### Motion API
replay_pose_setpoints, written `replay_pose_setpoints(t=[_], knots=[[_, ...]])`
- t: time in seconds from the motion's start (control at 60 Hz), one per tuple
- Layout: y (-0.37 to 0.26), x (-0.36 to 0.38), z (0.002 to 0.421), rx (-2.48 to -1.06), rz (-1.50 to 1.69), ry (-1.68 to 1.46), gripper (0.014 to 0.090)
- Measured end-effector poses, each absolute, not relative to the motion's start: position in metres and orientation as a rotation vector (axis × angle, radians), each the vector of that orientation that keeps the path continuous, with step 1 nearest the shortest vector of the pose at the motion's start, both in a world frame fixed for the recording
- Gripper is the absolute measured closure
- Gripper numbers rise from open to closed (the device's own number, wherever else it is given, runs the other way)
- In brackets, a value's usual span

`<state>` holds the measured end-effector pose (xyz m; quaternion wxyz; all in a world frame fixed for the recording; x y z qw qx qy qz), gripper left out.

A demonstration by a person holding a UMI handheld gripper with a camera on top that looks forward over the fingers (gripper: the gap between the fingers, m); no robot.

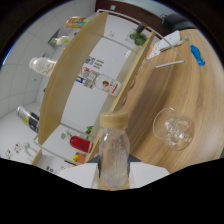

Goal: Make me a cup of Mount Fuji.

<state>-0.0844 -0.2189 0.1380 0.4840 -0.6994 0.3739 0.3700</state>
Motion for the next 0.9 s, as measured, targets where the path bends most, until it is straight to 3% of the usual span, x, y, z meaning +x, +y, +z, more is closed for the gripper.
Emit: replay_pose_setpoints(t=[0.517,0.717,0.9], knots=[[-0.209,-0.077,0.145,-1.214,1.576,1.479,0.0643],[-0.212,-0.081,0.148,-1.245,1.566,1.457,0.0644],[-0.219,-0.079,0.164,-1.477,1.247,1.156,0.0643]])
